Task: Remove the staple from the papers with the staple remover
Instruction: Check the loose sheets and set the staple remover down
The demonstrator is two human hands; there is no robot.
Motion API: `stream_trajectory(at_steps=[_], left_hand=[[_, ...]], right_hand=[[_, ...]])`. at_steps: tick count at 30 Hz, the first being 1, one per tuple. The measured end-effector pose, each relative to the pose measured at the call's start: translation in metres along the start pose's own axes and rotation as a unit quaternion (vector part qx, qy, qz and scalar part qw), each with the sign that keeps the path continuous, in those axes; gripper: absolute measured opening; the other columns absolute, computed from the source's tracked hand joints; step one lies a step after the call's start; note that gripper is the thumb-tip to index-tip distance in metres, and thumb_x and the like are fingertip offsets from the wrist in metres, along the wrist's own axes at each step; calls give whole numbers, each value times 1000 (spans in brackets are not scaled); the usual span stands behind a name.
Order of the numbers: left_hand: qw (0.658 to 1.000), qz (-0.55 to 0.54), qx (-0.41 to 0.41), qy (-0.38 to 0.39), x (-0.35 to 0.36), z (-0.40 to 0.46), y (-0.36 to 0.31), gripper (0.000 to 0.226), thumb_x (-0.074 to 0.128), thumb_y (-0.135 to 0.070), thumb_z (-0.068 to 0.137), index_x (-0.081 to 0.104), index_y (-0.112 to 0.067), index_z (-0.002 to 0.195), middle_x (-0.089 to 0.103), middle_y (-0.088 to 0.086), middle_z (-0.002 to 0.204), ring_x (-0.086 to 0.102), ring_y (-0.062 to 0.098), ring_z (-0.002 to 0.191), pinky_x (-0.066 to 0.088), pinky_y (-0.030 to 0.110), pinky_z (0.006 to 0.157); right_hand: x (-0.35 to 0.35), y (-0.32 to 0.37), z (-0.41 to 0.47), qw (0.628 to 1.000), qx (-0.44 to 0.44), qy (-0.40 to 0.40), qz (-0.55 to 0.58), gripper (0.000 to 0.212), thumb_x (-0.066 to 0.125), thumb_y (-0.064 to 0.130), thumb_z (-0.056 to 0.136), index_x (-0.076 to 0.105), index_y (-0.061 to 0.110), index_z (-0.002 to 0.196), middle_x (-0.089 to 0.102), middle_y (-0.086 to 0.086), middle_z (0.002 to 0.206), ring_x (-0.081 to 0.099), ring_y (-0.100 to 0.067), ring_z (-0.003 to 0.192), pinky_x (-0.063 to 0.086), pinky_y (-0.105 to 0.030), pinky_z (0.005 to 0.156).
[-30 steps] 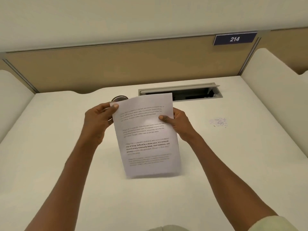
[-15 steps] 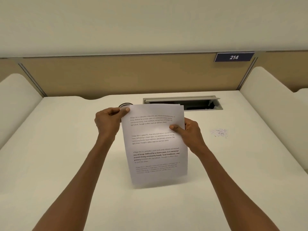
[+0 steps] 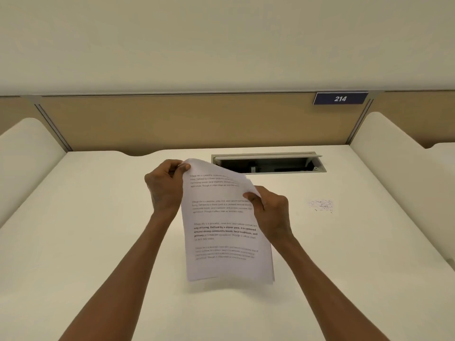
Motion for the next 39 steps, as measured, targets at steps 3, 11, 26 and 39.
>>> stream_trajectory(at_steps=[3,11,26,39], left_hand=[[999,-27,-26,10,3,10,10,6,77,-16,85,76,-10,87,70,-13,74,63,-6,64,48,12,66],[919,-233,-204,245,28,-16,31,37,76,-26,83,67,-11,116,77,7,106,74,23,95,60,39,81],[943,-132,-212,217,37,-62,39,17,75,-28,89,74,-20,104,79,-2,96,76,21,86,61,52,81],[943,-127,-225,209,38,-72,50,34,89,-23,73,74,-24,104,78,-5,99,75,19,90,60,49,85]], right_hand=[[3,-14,9,991,107,-5,82,8,65,12,90,72,7,88,71,-1,76,62,-18,57,51,-35,47],[3,-46,2,925,295,-17,237,13,71,14,87,68,26,81,73,6,81,70,-13,67,58,-26,58],[11,-54,-4,907,323,-5,272,7,68,21,89,70,17,95,74,0,90,72,-15,74,59,-25,62],[26,-61,-15,893,357,57,268,21,78,16,80,69,24,97,73,8,94,71,-16,81,55,-19,62]])
Point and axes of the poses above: each hand's wrist, its own z-axis towards the middle knuckle, its own x-axis out of the palm, y = z × x, the point moved 6 cm from there along z, towards the middle knuckle
